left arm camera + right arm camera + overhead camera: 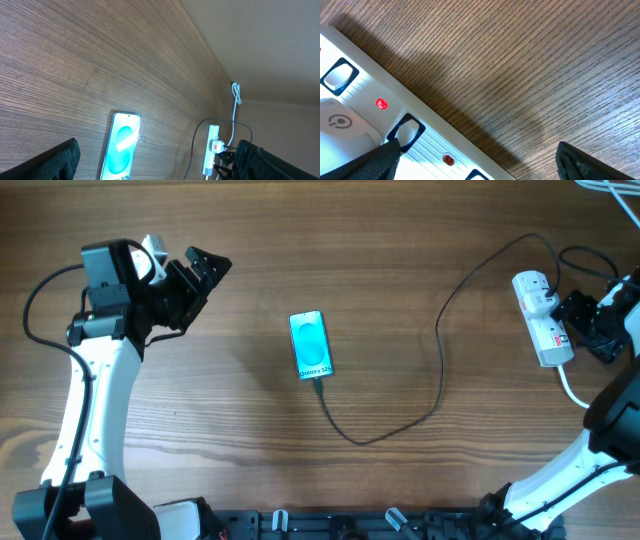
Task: Plug charger to phone and switch on socket
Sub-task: 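Press the power strip switch beside the inserted plug with the right gripper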
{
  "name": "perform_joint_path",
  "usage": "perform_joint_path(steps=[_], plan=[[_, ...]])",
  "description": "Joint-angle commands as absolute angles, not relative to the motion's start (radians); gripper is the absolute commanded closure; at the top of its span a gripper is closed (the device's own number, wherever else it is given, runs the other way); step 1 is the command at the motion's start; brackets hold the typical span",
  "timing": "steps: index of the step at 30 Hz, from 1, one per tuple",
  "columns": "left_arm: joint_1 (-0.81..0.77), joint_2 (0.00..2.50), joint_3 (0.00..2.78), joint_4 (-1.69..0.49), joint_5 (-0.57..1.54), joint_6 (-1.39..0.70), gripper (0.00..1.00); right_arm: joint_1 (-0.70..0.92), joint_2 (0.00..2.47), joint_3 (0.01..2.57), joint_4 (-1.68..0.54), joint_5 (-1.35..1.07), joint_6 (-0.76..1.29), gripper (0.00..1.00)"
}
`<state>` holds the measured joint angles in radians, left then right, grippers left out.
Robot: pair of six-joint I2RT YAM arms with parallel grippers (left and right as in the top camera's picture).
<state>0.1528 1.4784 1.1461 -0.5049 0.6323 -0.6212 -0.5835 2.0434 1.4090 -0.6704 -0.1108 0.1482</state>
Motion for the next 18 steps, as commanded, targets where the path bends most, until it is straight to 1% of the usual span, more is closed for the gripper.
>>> perform_joint_path(steps=[1,4,6,8,11,18], plan=[[0.155,1.462,1.148,-0.502,0.626,-0.598,0.0,-0.582,2.051,1.423,-0.732,-0.041,0.131,0.0],[0.155,1.462,1.148,-0.503,0.626,-0.598,0.0,-0.6,1.998,1.547,-0.859,-0.042,0.131,0.0],[0.155,1.462,1.148,-0.502,0.626,-0.598,0.0,-0.601,1.941,1.596,-0.899,-0.06,0.131,0.0],[0.155,1.462,1.148,-0.503,0.626,-0.598,0.0,-0.6,1.891,1.599,-0.899,-0.116,0.13,0.0],[0.155,1.462,1.148,-0.502,0.626,-0.598,0.0,-0.599,1.868,1.592,-0.904,-0.242,0.023,0.0],[0.155,1.462,1.148,-0.503,0.626,-0.598,0.0,-0.599,1.875,1.492,-0.823,-0.245,0.029,0.0]])
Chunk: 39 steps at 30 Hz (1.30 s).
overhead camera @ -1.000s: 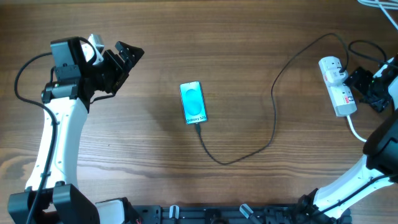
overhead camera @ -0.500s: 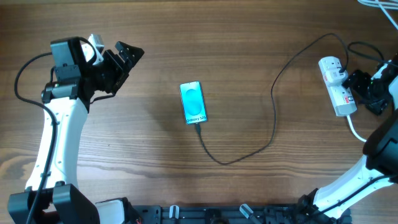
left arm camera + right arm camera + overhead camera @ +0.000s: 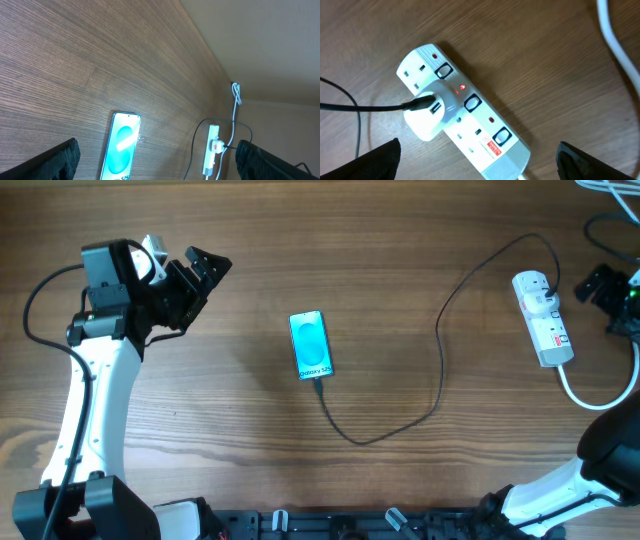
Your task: Plug charger to phone and switch on socket
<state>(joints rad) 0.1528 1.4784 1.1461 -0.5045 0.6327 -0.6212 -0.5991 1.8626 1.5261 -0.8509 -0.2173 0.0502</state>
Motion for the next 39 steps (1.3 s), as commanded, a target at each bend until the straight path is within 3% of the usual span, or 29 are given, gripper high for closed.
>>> perform_joint_path(steps=[1,39], plan=[[0.155,1.462,1.148,-0.503,0.626,-0.598,0.0,-0.599,1.875,1.488,-0.817,-0.245,0.029,0.0],[0.155,1.462,1.148,-0.503,0.626,-0.598,0.0,-0.599,1.875,1.483,-0.759,-0.245,0.029,0.0]])
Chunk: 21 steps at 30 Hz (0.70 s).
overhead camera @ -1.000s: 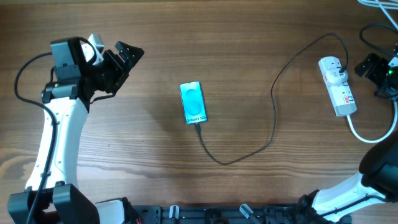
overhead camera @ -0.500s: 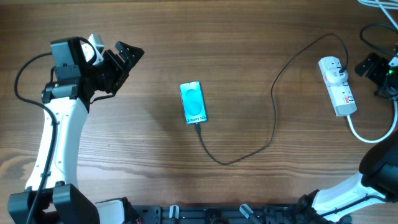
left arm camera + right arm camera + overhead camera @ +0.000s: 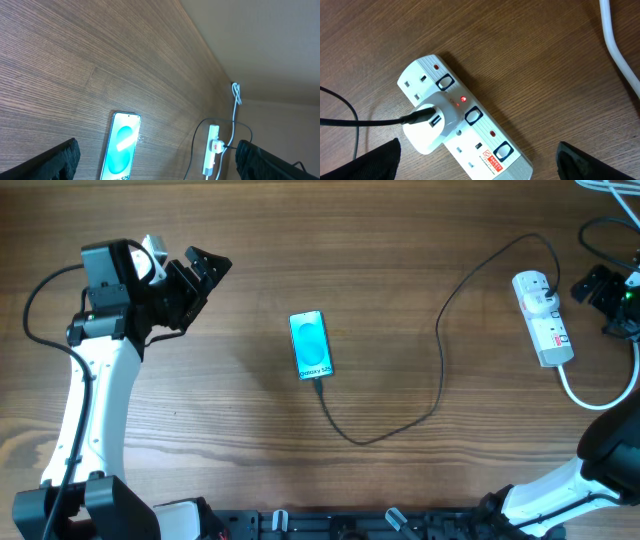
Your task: Plug charger to phone and switch on socket
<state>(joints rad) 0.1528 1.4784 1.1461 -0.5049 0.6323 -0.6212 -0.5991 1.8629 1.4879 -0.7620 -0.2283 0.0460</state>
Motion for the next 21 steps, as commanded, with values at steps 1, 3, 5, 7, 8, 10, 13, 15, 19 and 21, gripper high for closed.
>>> perform_joint_path(steps=[1,3,5,7,8,10,13,15,19,21], plan=[[0.155,1.462,1.148,-0.503,0.626,-0.598,0.0,-0.599,1.875,1.483,-0.759,-0.245,0.029,0.0],[0.155,1.462,1.148,-0.503,0.626,-0.598,0.0,-0.599,1.875,1.483,-0.759,-0.245,0.029,0.0],[0.155,1.462,1.148,-0.503,0.626,-0.598,0.0,-0.599,1.875,1.483,-0.759,-0.245,0.029,0.0],[0.155,1.462,1.148,-0.503,0.626,-0.598,0.0,-0.599,1.875,1.483,-0.759,-0.245,0.029,0.0],[0.155,1.462,1.148,-0.502,0.626,-0.598,0.0,-0.599,1.875,1.483,-0.759,-0.245,0.029,0.0],[0.155,1.462,1.148,-0.503,0.626,-0.598,0.0,-0.599,1.875,1.483,-0.759,-0.245,0.029,0.0],[0.155,1.462,1.148,-0.503,0.626,-0.598,0.0,-0.599,1.875,1.483,-0.759,-0.245,0.029,0.0],[0.155,1.462,1.148,-0.502,0.626,-0.598,0.0,-0.599,1.875,1.483,-0.759,-0.245,0.029,0.0],[0.155,1.501,1.147,-0.5,0.606,-0.598,0.0,-0.599,1.875,1.483,-0.759,-0.245,0.029,0.0],[0.155,1.501,1.146,-0.499,0.6,-0.598,0.0,-0.599,1.875,1.483,-0.759,-0.245,0.029,0.0]])
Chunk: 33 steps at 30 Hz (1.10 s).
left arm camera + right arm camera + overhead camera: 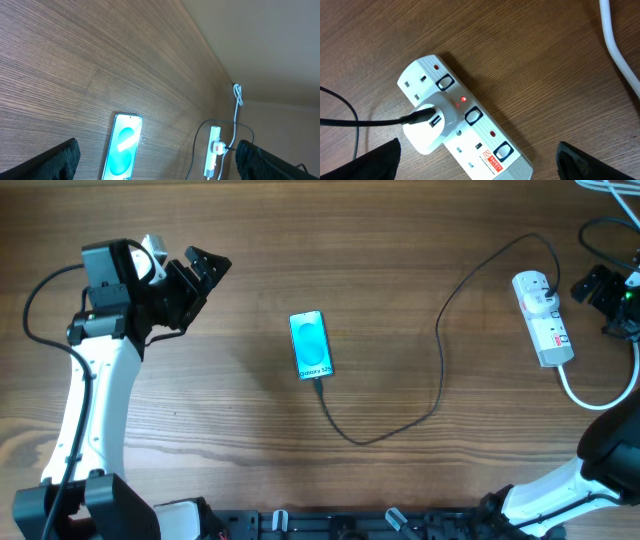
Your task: Plug charger to phone and switch on socket
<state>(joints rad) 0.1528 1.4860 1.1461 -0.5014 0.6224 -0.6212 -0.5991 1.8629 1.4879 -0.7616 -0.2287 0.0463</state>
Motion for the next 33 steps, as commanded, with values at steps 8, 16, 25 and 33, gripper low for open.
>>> perform_joint_path(steps=[8,16,25,33], plan=[[0.155,1.49,1.146,-0.499,0.599,-0.598,0.0,-0.599,1.875,1.483,-0.759,-0.245,0.029,0.0],[0.155,1.316,1.146,-0.604,0.473,-0.576,0.0,-0.599,1.875,1.483,-0.759,-0.245,0.029,0.0],[0.127,1.278,1.113,-0.672,0.294,-0.572,0.0,-0.599,1.875,1.483,-0.759,-0.245,0.029,0.0],[0.006,1.276,0.813,-0.332,0.228,-0.584,0.0,-0.599,1.875,1.483,-0.759,-0.245,0.029,0.0]])
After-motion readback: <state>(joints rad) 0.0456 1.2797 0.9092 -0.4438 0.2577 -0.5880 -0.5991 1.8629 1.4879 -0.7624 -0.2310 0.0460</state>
